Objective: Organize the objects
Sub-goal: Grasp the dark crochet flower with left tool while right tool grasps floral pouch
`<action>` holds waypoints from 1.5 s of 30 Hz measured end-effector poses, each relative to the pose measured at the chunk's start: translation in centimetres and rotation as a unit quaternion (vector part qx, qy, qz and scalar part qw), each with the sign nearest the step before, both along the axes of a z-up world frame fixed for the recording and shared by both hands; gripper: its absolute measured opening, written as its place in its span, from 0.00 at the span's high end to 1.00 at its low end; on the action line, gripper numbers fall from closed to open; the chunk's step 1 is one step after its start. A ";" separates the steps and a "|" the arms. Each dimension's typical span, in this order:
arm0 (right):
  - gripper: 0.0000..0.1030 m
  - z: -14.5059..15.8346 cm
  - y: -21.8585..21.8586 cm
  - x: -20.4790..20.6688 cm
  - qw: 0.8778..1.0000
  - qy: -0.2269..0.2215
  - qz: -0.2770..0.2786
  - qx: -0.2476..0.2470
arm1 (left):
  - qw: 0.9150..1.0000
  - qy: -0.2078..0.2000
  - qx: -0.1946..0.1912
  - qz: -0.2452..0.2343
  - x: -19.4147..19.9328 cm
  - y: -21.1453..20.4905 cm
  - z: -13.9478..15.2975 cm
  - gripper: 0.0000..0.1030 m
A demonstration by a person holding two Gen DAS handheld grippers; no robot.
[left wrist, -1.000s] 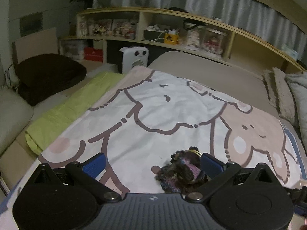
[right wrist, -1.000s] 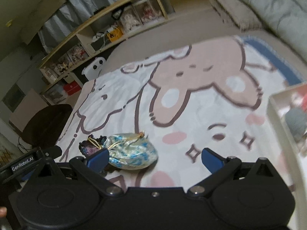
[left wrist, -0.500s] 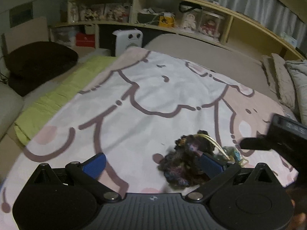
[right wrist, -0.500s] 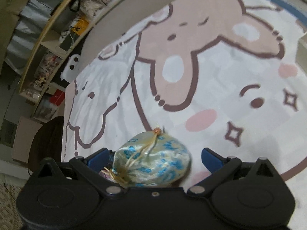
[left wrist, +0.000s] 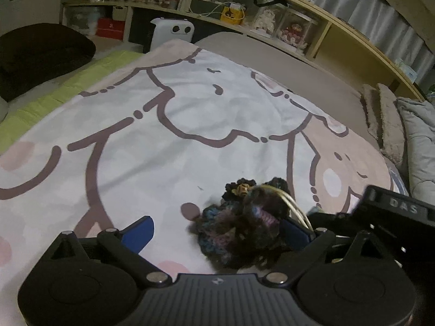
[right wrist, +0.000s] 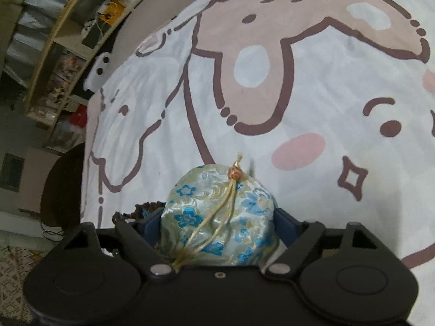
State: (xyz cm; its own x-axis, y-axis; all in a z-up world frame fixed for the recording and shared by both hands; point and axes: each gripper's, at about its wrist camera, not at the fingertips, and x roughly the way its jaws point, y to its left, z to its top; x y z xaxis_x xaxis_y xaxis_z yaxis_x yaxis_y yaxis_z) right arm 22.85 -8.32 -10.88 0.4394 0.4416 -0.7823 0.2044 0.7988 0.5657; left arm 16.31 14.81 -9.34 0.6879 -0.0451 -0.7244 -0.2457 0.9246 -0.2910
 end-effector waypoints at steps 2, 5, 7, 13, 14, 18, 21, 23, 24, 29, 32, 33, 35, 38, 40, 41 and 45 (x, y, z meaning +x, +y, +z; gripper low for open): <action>0.18 0.4 -0.7 -0.4 1.000 -0.008 -0.002 -0.009 | 1.000 -0.003 -0.002 0.001 0.1 -0.1 -0.2 0.07; 0.18 1.0 -2.1 -1.0 1.000 -0.020 -0.007 -0.019 | 1.000 -0.006 -0.012 0.003 0.2 -0.3 -0.5 0.11; 0.18 1.5 -3.2 -1.4 0.999 -0.029 -0.008 -0.027 | 1.000 -0.005 -0.019 0.004 0.2 -0.3 -0.7 0.14; 0.18 2.2 -5.4 -3.3 0.995 -0.049 0.025 -0.085 | 0.999 -0.018 -0.044 0.009 0.2 -0.2 -0.8 0.17; 0.18 2.3 -5.7 -3.7 0.994 -0.052 0.033 -0.095 | 0.999 -0.017 -0.051 0.010 0.2 -0.2 -0.9 0.17; 0.18 2.7 -6.5 -5.6 0.986 -0.066 0.069 -0.133 | 0.997 -0.018 -0.069 0.017 0.7 -0.4 -1.4 0.17; 0.18 3.1 -6.9 -6.9 0.979 -0.083 0.095 -0.161 | 0.997 -0.016 -0.066 0.019 0.9 -0.6 -1.6 0.24; 0.18 3.4 -6.9 -7.6 0.974 -0.096 0.109 -0.174 | 0.997 -0.017 -0.074 0.023 0.9 -0.5 -1.7 0.31; 0.18 3.5 -7.0 -7.9 0.972 -0.102 0.115 -0.179 | 0.996 -0.016 -0.081 0.025 0.9 -0.4 -1.7 0.34; 0.18 3.7 -6.8 -9.0 0.963 -0.118 0.143 -0.194 | 0.996 -0.010 -0.093 0.012 0.9 -0.6 -1.3 0.48; 0.18 3.9 -6.9 -9.9 0.958 -0.127 0.154 -0.206 | 0.996 -0.006 -0.090 -0.003 0.7 -1.3 -0.7 0.52; 0.18 4.0 -7.0 -10.2 0.957 -0.129 0.156 -0.208 | 0.996 -0.006 -0.088 -0.007 0.6 -1.5 -0.6 0.53; 0.18 4.3 -7.4 -10.9 0.955 -0.133 0.159 -0.213 | 0.996 -0.007 -0.086 -0.016 0.3 -2.0 -0.2 0.53; 0.18 4.4 -8.0 -12.0 0.953 -0.135 0.162 -0.220 | 0.996 -0.007 -0.090 -0.027 -0.2 -2.6 0.3 0.54; 0.18 4.4 -8.5 -12.7 0.952 -0.133 0.163 -0.224 | 0.995 -0.010 -0.093 -0.036 -0.6 -3.1 0.8 0.54; 0.18 4.3 -8.7 -13.1 0.951 -0.130 0.165 -0.225 | 0.995 -0.011 -0.094 -0.040 -0.8 -3.4 1.0 0.54; 0.18 3.3 -9.2 -14.1 0.946 -0.126 0.179 -0.241 | 0.993 -0.021 -0.095 -0.061 -1.9 -4.8 2.1 0.54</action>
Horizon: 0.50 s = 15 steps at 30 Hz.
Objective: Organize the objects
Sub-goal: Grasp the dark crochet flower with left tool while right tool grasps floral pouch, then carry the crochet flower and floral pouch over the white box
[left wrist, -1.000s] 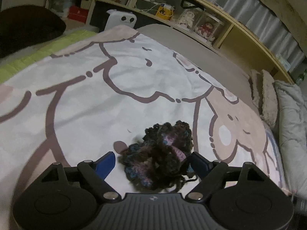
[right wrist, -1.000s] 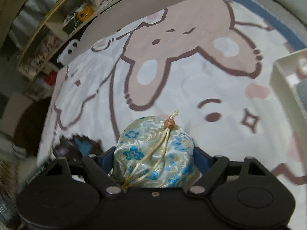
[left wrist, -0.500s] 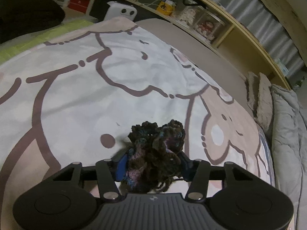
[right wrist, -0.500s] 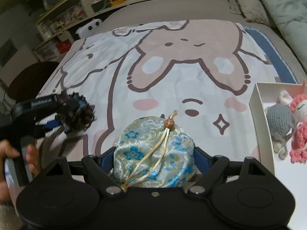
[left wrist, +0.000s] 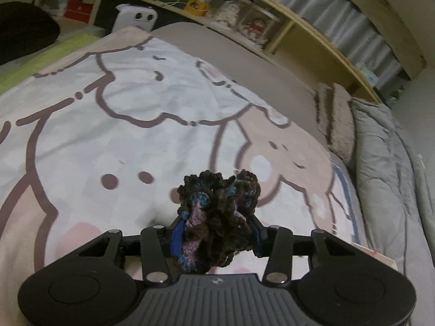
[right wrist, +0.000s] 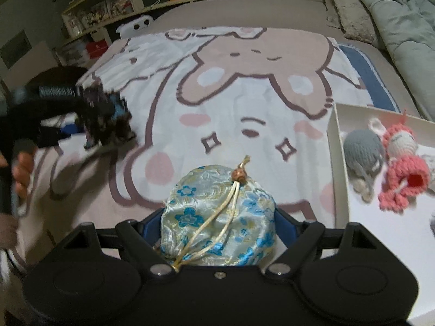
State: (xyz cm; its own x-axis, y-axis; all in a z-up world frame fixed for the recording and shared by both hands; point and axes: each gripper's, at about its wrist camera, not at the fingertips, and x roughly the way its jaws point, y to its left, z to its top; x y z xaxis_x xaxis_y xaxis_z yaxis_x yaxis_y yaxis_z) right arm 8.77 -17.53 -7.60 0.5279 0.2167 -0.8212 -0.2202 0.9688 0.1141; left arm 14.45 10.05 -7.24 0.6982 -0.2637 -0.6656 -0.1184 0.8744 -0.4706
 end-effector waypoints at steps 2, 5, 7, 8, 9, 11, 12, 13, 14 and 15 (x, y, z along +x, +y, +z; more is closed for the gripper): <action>0.18 -1.0 0.0 0.1 1.000 0.002 0.002 -0.008 | 1.000 -0.004 0.003 -0.011 -0.5 -0.7 0.4 0.54; 0.18 -2.2 0.0 0.4 1.000 0.008 0.006 -0.007 | 1.000 -0.006 0.006 -0.026 -1.1 -1.6 0.7 0.54; 0.18 -2.8 0.2 0.6 1.000 0.006 0.010 -0.016 | 0.999 -0.008 0.009 -0.032 -1.4 -2.0 0.9 0.54; 0.18 -3.0 0.2 0.6 1.000 0.006 0.011 -0.019 | 0.999 -0.009 0.011 -0.034 -1.5 -2.2 0.9 0.54; 0.18 -3.0 0.2 0.6 1.000 0.005 0.009 -0.019 | 0.999 -0.010 0.011 -0.036 -1.7 -2.3 1.0 0.54; 0.18 -2.5 0.1 0.4 1.000 -0.002 0.007 -0.016 | 0.999 -0.012 0.010 -0.039 -1.8 -2.3 1.1 0.54; 0.18 -2.1 0.1 0.3 1.000 -0.011 0.008 -0.015 | 0.999 -0.015 0.008 -0.040 -1.9 -2.3 1.3 0.54; 0.18 -1.4 0.1 0.2 1.000 -0.021 0.009 -0.013 | 0.999 -0.017 0.007 -0.041 -1.9 -2.4 1.4 0.54; 0.18 -0.8 0.0 0.1 0.999 -0.030 0.007 -0.009 | 0.999 -0.019 0.006 -0.042 -2.0 -2.4 1.5 0.54; 0.18 -0.1 -0.2 0.0 0.999 -0.039 0.004 -0.005 | 0.999 -0.022 0.006 -0.042 -2.1 -2.4 1.7 0.54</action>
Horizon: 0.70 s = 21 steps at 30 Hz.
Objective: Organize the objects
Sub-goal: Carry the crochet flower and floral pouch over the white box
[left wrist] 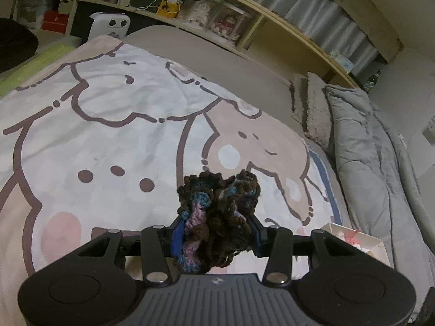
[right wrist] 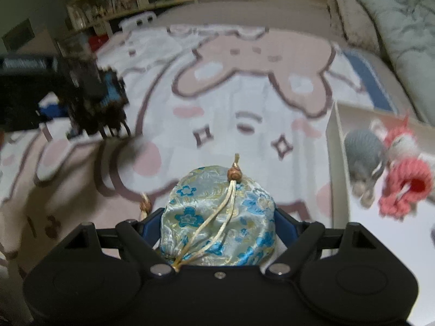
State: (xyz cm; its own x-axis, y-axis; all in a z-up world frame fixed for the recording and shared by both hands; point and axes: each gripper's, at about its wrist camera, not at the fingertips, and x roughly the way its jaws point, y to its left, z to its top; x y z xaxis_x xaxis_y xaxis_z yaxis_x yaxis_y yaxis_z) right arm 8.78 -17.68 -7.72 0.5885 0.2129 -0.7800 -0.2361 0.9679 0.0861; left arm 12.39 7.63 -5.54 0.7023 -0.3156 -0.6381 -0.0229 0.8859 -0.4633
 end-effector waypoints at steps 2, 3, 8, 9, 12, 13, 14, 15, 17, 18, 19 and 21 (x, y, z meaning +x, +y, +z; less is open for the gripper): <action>0.18 1.5 -0.3 -0.2 1.000 -0.017 -0.004 0.006 | 1.000 -0.006 -0.002 -0.002 -0.1 -0.1 0.5 0.54; 0.18 2.2 -0.4 -0.3 1.000 -0.025 -0.005 0.006 | 1.000 -0.010 -0.003 -0.003 -0.3 -0.1 0.7 0.54; 0.18 5.0 -1.3 -0.9 0.999 -0.049 -0.003 0.008 | 0.999 -0.033 -0.002 -0.018 -1.2 -0.7 2.6 0.54; 0.18 5.4 -1.5 -1.1 0.999 -0.050 -0.004 0.008 | 0.999 -0.037 0.000 -0.020 -1.4 -0.9 3.0 0.54; 0.18 6.3 -2.2 -1.6 0.999 -0.051 -0.007 0.006 | 0.998 -0.050 0.000 -0.032 -1.9 -1.6 4.1 0.54; 0.18 6.6 -2.5 -1.8 0.999 -0.053 -0.009 0.007 | 0.998 -0.054 0.000 -0.037 -2.1 -1.9 4.3 0.54; 0.18 7.0 -2.9 -1.9 0.998 -0.055 -0.011 0.011 | 0.997 -0.059 -0.001 -0.043 -2.3 -2.2 4.6 0.54; 0.18 7.4 -3.3 -2.2 0.998 -0.057 -0.015 0.015 | 0.997 -0.063 -0.002 -0.050 -2.5 -2.7 5.0 0.54; 0.18 8.1 -4.2 -2.6 0.998 -0.062 -0.024 0.023 | 0.995 -0.072 -0.003 -0.063 -2.9 -3.5 5.6 0.54; 0.18 8.5 -4.6 -2.9 0.997 -0.065 -0.029 0.026 | 0.995 -0.076 -0.004 -0.069 -3.1 -3.9 5.9 0.54; 0.18 8.9 -5.1 -3.0 0.997 -0.068 -0.033 0.030 | 0.994 -0.081 -0.005 -0.075 -3.3 -4.4 6.2 0.54; 0.18 9.6 -6.1 -3.4 0.996 -0.074 -0.038 0.031 | 0.992 -0.091 -0.007 -0.088 -3.7 -5.3 6.7 0.54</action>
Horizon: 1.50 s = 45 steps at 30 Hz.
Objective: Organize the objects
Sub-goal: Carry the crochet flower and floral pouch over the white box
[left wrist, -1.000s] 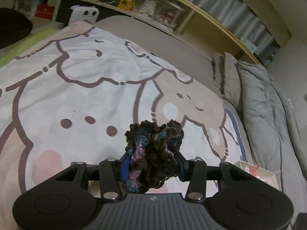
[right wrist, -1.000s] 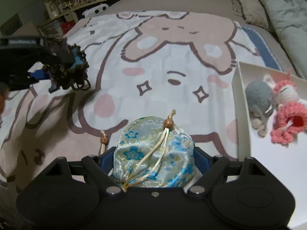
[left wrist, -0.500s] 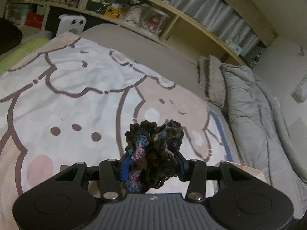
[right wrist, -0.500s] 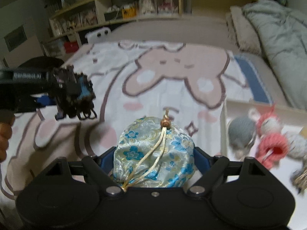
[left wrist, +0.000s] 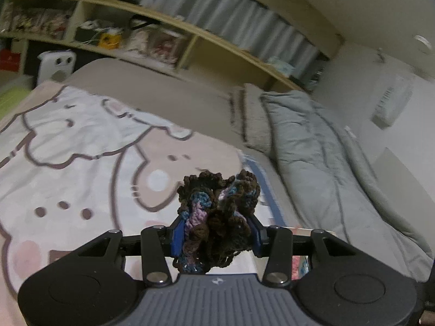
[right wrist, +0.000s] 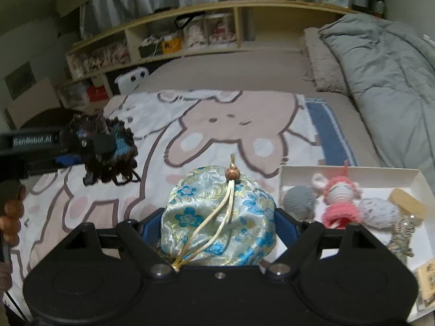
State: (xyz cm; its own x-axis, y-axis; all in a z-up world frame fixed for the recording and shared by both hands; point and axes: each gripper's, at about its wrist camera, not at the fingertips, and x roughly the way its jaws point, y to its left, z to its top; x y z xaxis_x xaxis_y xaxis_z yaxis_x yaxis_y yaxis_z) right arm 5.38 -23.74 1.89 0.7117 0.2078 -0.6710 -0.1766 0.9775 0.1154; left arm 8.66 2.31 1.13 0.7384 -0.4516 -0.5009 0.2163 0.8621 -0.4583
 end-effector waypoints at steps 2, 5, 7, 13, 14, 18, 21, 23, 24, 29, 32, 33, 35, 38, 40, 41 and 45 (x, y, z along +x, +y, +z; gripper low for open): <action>0.18 0.8 -0.9 -0.3 1.000 -0.007 -0.006 -0.009 | 1.000 -0.004 -0.001 -0.010 -0.3 -1.0 0.3 0.54; 0.18 1.8 -2.6 -0.7 1.000 -0.014 -0.016 -0.018 | 1.000 -0.008 -0.004 -0.027 -0.6 -2.5 0.7 0.54; 0.18 2.4 -3.8 -1.0 0.999 -0.018 -0.025 -0.025 | 0.999 -0.009 -0.005 -0.038 -0.7 -3.5 0.8 0.54; 0.18 3.3 -7.4 -1.6 0.996 -0.033 -0.060 -0.053 | 0.996 -0.025 -0.013 -0.081 -0.9 -7.6 1.1 0.54; 0.18 3.2 -8.0 -1.6 0.996 -0.035 -0.065 -0.055 | 0.996 -0.029 -0.010 -0.089 -0.9 -8.5 1.2 0.54; 0.18 2.7 -10.5 -1.6 0.994 -0.033 -0.087 -0.066 | 0.992 -0.042 -0.004 -0.117 -0.9 -11.6 1.4 0.54; 0.18 1.8 -12.4 -1.7 0.991 -0.029 -0.106 -0.076 | 0.990 -0.044 -0.012 -0.136 -1.1 -13.2 0.9 0.54; 0.18 1.1 -13.2 -1.6 0.989 -0.028 -0.115 -0.090 | 0.987 -0.045 -0.008 -0.152 -1.2 -14.4 0.4 0.54; 0.18 0.6 -13.6 -1.8 0.987 -0.031 -0.122 -0.097 | 0.986 -0.045 -0.006 -0.159 -1.2 -14.8 0.1 0.54; 0.18 -1.8 -14.9 -1.9 0.983 -0.020 -0.140 -0.120 | 0.981 -0.032 -0.008 -0.192 -1.4 -16.6 -1.8 0.54; 0.18 -3.0 -14.8 -2.0 0.986 -0.003 -0.119 -0.118 | 0.979 -0.016 -0.001 -0.202 -1.4 -17.1 -3.1 0.54; 0.18 -3.4 -14.7 -2.0 0.987 0.003 -0.110 -0.116 | 0.979 -0.008 -0.001 -0.205 -1.4 -17.2 -3.6 0.54; 0.18 -4.0 -14.6 -1.9 0.989 0.018 -0.094 -0.109 | 0.979 0.004 -0.001 -0.206 -1.2 -17.4 -4.5 0.54; 0.18 -5.1 -14.2 -1.8 0.991 0.042 -0.076 -0.098 | 0.977 0.014 -0.004 -0.213 -0.9 -17.9 -5.4 0.54; 0.18 -5.9 -14.0 -1.7 0.991 0.059 -0.070 -0.095 | 0.975 0.018 -0.003 -0.223 -0.7 -18.5 -6.0 0.54; 0.18 -6.3 -13.9 -1.8 0.991 0.067 -0.067 -0.095 | 0.974 0.020 0.000 -0.227 -0.6 -18.8 -6.4 0.54; 0.18 -7.9 -13.6 -2.0 0.989 0.090 -0.047 -0.104 | 0.970 0.038 0.016 -0.238 -0.3 -19.9 -8.0 0.54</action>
